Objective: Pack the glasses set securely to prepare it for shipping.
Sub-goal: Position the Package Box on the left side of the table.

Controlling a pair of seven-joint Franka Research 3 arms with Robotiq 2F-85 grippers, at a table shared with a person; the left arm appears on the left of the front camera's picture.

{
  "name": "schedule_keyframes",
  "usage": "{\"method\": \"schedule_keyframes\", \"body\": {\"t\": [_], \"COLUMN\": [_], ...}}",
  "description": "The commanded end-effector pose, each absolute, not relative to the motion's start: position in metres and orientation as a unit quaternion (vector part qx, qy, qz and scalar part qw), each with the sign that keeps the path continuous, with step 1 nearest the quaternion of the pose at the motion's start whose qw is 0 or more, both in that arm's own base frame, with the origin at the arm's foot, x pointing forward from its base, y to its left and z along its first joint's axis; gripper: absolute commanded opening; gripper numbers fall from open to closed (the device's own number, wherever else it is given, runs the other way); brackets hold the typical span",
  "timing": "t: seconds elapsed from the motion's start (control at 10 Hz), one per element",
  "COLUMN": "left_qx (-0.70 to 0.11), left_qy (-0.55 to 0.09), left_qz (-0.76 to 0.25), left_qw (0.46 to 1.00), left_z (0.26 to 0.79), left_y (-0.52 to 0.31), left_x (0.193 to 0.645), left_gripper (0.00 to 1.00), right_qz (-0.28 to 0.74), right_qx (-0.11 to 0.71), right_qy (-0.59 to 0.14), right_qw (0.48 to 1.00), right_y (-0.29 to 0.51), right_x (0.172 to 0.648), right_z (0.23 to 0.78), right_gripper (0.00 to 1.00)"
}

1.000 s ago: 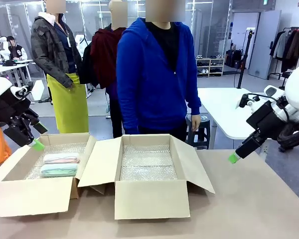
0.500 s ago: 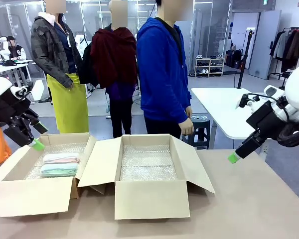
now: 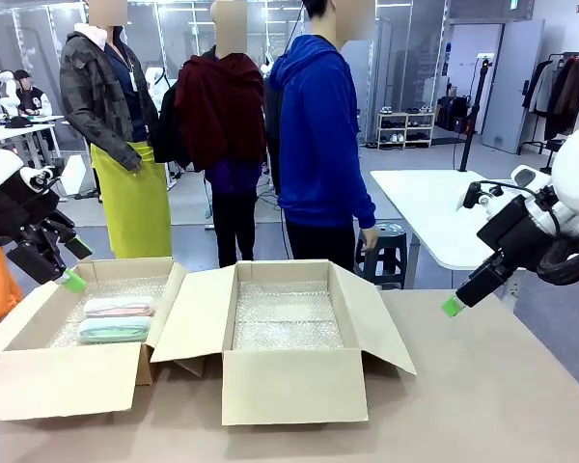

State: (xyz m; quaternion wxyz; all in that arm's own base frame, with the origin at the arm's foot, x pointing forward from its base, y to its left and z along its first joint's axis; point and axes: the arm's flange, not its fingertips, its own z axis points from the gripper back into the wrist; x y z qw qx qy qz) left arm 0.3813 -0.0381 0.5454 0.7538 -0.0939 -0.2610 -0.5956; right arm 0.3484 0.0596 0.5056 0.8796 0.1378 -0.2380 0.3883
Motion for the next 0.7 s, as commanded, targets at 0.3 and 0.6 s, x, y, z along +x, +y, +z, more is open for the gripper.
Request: {"method": "schedule_keyframes", "body": {"t": [0.3, 0.6], "left_qx": [-0.087, -0.087], "left_qy": [-0.257, -0.257], "left_qz": [-0.590, -0.590], "left_qw": [0.761, 0.761], "left_z": [0.5486, 0.5486], "left_y": [-0.0383, -0.0383], "left_x": [0.3801, 0.3801], "left_gripper": [1.00, 1.00], "right_qz": [0.389, 0.389], "right_qx": [0.133, 0.133], "right_qy": [-0.242, -0.242], "right_qw": [0.879, 0.879], "right_y": [0.0615, 0.0615], "right_x": [0.3482, 0.3482], "right_z": [0.5053, 0.5053], "right_gripper": [1.00, 1.00]}}
